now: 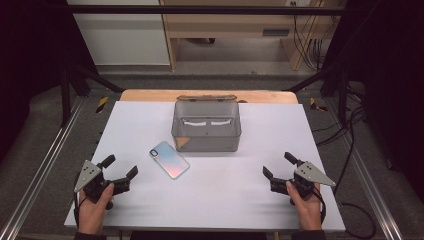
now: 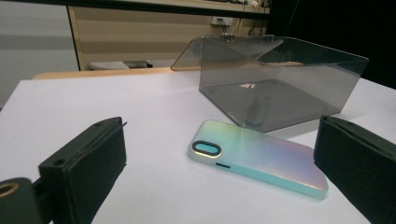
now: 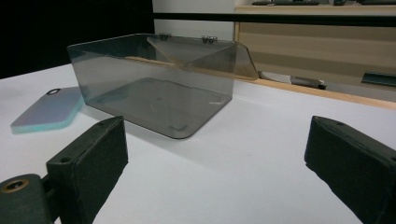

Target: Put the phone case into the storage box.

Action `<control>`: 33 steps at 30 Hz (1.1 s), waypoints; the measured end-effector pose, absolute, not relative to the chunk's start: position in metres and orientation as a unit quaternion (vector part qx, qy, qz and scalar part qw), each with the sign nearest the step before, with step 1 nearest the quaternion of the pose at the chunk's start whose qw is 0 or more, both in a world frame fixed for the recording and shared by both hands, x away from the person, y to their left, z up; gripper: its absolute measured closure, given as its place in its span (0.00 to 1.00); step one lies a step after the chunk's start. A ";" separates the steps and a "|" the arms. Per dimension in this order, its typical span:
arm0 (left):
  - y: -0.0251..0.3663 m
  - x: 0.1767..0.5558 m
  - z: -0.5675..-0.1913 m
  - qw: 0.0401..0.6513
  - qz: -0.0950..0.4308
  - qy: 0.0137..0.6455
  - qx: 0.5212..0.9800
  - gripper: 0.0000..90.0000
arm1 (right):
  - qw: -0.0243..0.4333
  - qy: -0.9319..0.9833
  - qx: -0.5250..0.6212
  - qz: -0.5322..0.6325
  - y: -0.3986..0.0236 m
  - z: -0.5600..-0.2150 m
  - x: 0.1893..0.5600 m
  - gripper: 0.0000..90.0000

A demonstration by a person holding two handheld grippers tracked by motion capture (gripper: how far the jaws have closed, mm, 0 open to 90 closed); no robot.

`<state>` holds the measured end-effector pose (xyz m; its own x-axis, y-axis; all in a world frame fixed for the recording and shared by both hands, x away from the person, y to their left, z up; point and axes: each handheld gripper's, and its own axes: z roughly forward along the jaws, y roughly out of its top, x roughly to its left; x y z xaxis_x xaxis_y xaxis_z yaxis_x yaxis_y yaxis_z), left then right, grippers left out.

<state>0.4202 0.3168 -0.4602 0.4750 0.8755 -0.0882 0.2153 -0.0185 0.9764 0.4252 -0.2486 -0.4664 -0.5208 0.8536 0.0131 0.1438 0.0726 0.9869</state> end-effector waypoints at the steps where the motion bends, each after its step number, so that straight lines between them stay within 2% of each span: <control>1: 0.316 0.420 -0.460 0.560 0.292 0.423 0.650 0.03 | 0.315 0.664 0.376 0.565 -0.248 -0.467 0.425 0.07; 10: 0.310 0.421 -0.462 0.537 0.285 0.421 0.674 0.03 | 0.333 0.666 0.377 0.550 -0.241 -0.469 0.424 0.06; 19: 0.296 0.436 -0.469 0.485 0.281 0.409 0.720 0.04 | 0.331 0.679 0.372 0.539 -0.238 -0.470 0.425 0.05; 25: 0.284 0.472 -0.471 0.425 0.252 0.415 0.763 0.06 | 0.330 0.685 0.363 0.538 -0.236 -0.470 0.425 0.05; 33: 0.282 0.499 -0.468 0.405 0.231 0.428 0.774 0.10 | 0.332 0.686 0.360 0.538 -0.236 -0.469 0.425 0.05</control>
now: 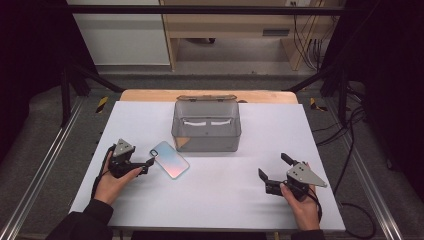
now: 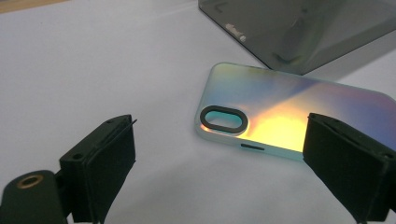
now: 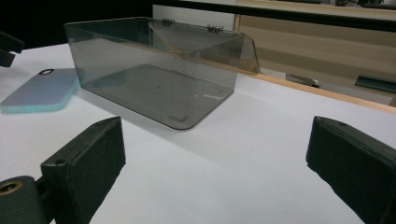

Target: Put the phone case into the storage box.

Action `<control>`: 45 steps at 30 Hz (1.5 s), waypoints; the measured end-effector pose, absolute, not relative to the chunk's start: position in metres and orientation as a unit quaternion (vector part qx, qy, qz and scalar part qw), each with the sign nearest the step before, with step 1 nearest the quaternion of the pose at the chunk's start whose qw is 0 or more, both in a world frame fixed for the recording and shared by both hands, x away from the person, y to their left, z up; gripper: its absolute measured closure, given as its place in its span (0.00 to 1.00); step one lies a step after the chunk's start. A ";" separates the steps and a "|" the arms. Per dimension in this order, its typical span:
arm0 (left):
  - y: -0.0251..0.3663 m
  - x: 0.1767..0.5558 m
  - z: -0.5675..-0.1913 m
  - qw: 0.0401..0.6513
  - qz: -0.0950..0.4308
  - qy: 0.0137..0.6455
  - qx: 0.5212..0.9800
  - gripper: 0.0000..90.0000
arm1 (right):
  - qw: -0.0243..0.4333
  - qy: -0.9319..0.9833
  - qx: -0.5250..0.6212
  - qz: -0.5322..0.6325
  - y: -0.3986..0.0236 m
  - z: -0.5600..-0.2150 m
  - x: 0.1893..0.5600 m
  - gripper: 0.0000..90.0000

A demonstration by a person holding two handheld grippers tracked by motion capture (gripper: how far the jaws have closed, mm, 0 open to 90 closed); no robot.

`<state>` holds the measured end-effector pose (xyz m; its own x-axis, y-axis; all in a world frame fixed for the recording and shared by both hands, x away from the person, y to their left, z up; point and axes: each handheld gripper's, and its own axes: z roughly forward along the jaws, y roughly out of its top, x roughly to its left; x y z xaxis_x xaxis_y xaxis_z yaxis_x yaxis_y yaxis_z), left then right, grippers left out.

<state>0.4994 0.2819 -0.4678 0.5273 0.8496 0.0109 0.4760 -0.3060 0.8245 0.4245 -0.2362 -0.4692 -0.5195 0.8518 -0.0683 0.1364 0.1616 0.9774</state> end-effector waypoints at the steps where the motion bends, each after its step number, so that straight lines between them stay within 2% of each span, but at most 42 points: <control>1: 0.281 0.504 -0.466 0.403 0.227 0.428 0.776 0.12 | 0.333 0.686 0.360 0.538 -0.236 -0.469 0.425 0.05; 5: 0.282 0.512 -0.462 0.398 0.215 0.430 0.781 0.21 | 0.334 0.685 0.362 0.538 -0.237 -0.469 0.425 0.05; 8: 0.282 0.518 -0.458 0.389 0.211 0.437 0.783 0.37 | 0.335 0.684 0.362 0.538 -0.237 -0.469 0.425 0.05; 10: 0.281 0.521 -0.456 0.377 0.211 0.433 0.791 0.53 | 0.335 0.684 0.362 0.538 -0.237 -0.469 0.424 0.05; 12: 0.280 0.524 -0.455 0.368 0.205 0.433 0.797 0.64 | 0.336 0.683 0.362 0.537 -0.237 -0.469 0.424 0.05; 13: 0.279 0.526 -0.455 0.365 0.203 0.430 0.800 0.74 | 0.336 0.683 0.362 0.537 -0.237 -0.469 0.424 0.05; 19: 0.273 0.538 -0.457 0.339 0.200 0.427 0.814 0.97 | 0.336 0.683 0.363 0.538 -0.237 -0.469 0.424 0.05; 22: 0.271 0.544 -0.457 0.339 0.192 0.429 0.815 1.00 | 0.337 0.683 0.363 0.537 -0.237 -0.469 0.424 0.06; 45: 0.265 0.566 -0.473 0.310 0.212 0.418 0.827 1.00 | 0.338 0.685 0.360 0.536 -0.237 -0.469 0.425 0.06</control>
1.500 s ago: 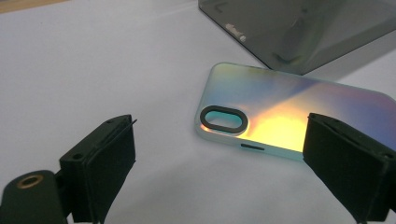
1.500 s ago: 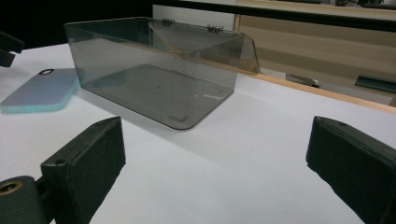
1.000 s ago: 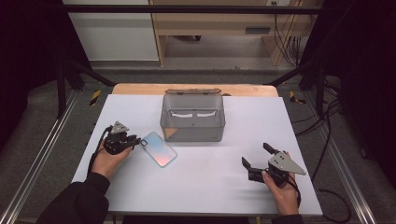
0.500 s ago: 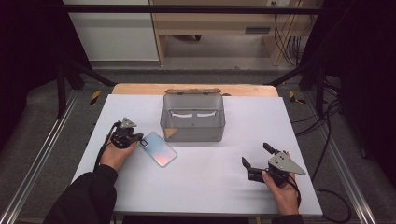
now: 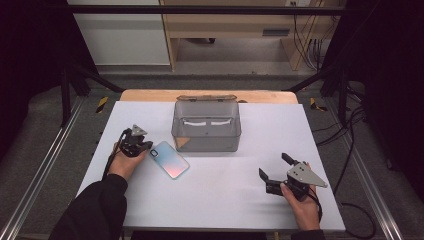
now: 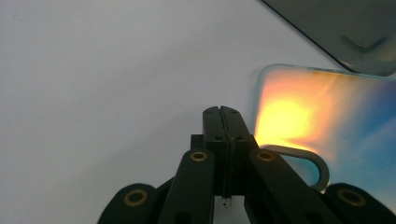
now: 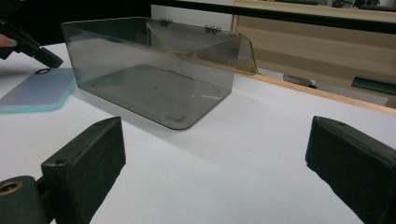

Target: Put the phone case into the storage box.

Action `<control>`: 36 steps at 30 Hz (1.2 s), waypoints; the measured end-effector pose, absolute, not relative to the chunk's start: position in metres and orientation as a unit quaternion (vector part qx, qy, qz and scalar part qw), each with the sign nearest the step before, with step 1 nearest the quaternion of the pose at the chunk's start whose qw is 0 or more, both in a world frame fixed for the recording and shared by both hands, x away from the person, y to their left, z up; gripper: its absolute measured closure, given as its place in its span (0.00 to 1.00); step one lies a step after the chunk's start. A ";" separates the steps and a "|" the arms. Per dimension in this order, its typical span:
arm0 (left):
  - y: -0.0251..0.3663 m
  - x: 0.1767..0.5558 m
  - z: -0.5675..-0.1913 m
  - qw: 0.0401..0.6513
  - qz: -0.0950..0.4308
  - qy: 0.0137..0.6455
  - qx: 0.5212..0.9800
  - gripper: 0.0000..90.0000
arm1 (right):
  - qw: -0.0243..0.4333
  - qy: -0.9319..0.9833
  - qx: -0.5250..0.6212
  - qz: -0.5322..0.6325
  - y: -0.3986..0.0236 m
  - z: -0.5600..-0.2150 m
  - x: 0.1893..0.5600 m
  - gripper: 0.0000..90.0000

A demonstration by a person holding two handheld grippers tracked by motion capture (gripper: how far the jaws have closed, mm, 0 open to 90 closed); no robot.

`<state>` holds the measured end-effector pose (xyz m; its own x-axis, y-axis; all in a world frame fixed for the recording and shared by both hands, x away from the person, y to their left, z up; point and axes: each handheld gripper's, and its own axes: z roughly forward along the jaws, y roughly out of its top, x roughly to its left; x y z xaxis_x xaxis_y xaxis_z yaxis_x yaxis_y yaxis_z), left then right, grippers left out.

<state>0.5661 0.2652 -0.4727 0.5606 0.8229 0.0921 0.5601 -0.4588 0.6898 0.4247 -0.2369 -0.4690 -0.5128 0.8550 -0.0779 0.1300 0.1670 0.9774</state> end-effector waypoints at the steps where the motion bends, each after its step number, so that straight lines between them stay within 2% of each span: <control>1: 0.265 0.566 -0.473 0.310 0.212 0.418 0.827 1.00 | 0.338 0.685 0.360 0.536 -0.237 -0.469 0.425 0.06; 9: 0.263 0.566 -0.475 0.319 0.208 0.399 0.834 1.00 | 0.335 0.688 0.359 0.534 -0.236 -0.470 0.425 0.06; 19: 0.246 0.544 -0.478 0.343 0.192 0.371 0.841 1.00 | 0.334 0.689 0.358 0.534 -0.236 -0.470 0.424 0.06; 24: 0.226 0.527 -0.479 0.345 0.187 0.338 0.856 1.00 | 0.333 0.690 0.357 0.534 -0.235 -0.470 0.424 0.06; 36: 0.179 0.504 -0.480 0.364 0.158 0.308 0.864 1.00 | 0.333 0.692 0.356 0.533 -0.233 -0.469 0.423 0.06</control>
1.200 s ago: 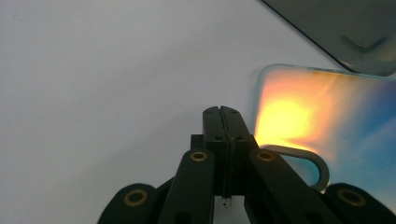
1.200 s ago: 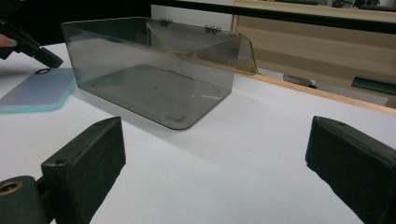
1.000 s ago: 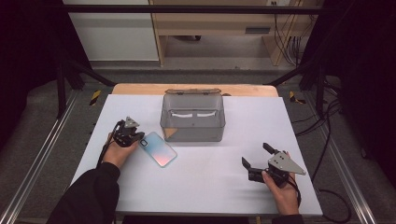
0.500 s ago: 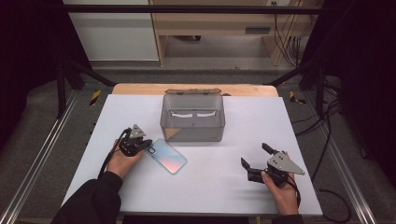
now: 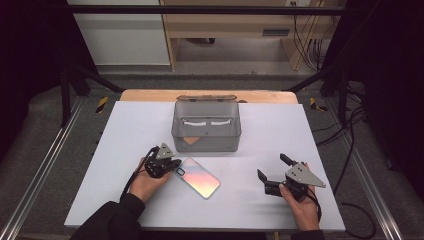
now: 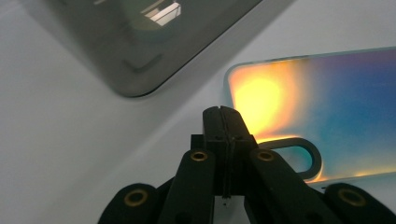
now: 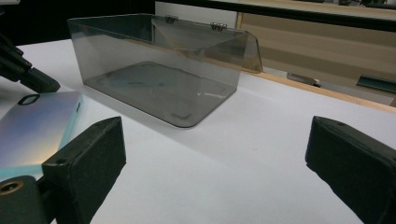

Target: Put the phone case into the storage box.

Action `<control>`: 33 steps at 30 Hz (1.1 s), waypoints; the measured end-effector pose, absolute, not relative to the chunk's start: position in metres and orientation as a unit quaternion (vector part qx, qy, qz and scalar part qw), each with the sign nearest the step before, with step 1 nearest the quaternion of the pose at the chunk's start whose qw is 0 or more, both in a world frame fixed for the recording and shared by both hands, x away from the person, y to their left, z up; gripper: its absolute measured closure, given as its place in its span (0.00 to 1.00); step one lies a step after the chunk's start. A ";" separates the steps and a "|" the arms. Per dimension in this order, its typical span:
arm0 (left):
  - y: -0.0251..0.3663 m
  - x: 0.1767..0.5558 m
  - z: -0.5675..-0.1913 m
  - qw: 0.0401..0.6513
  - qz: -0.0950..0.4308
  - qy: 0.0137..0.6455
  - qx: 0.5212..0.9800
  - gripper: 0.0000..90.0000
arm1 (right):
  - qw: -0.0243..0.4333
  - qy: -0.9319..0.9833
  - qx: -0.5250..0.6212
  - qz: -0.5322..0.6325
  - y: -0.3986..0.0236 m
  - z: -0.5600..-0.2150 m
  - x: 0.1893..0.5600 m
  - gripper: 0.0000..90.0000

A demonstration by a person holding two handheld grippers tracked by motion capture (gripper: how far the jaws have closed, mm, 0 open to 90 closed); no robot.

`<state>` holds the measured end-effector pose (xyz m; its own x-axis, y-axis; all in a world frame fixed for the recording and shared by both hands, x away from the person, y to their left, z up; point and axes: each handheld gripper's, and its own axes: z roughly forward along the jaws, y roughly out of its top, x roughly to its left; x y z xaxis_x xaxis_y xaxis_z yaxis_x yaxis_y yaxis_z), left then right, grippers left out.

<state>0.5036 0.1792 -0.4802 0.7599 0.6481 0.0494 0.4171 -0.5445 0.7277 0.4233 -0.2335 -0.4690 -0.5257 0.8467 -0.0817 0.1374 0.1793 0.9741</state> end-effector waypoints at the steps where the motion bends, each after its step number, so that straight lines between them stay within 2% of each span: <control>1: 0.174 0.501 -0.480 0.367 0.155 0.304 0.866 1.00 | 0.332 0.692 0.356 0.533 -0.233 -0.469 0.423 0.06; 14: 0.112 0.473 -0.483 0.386 0.113 0.259 0.878 1.00 | 0.315 0.706 0.352 0.528 -0.224 -0.467 0.420 0.05; 16: 0.106 0.469 -0.483 0.382 0.130 0.248 0.881 1.00 | 0.312 0.708 0.352 0.526 -0.223 -0.467 0.420 0.05; 19: 0.108 0.469 -0.483 0.398 0.127 0.261 0.870 1.00 | 0.309 0.709 0.354 0.525 -0.221 -0.467 0.419 0.05; 23: 0.121 0.460 -0.475 0.445 0.143 0.286 0.836 1.00 | 0.298 0.713 0.355 0.526 -0.218 -0.464 0.416 0.05; 25: 0.143 0.443 -0.466 0.474 0.172 0.304 0.808 1.00 | 0.285 0.723 0.360 0.516 -0.212 -0.462 0.412 0.05; 27: 0.152 0.437 -0.464 0.484 0.176 0.312 0.798 1.00 | 0.276 0.732 0.359 0.509 -0.209 -0.462 0.410 0.04; 28: 0.170 0.426 -0.463 0.497 0.185 0.325 0.783 1.00 | 0.261 0.752 0.355 0.490 -0.201 -0.463 0.405 0.05; 33: 0.212 0.406 -0.461 0.520 0.208 0.369 0.741 1.00 | 0.247 0.780 0.333 0.468 -0.182 -0.464 0.392 0.06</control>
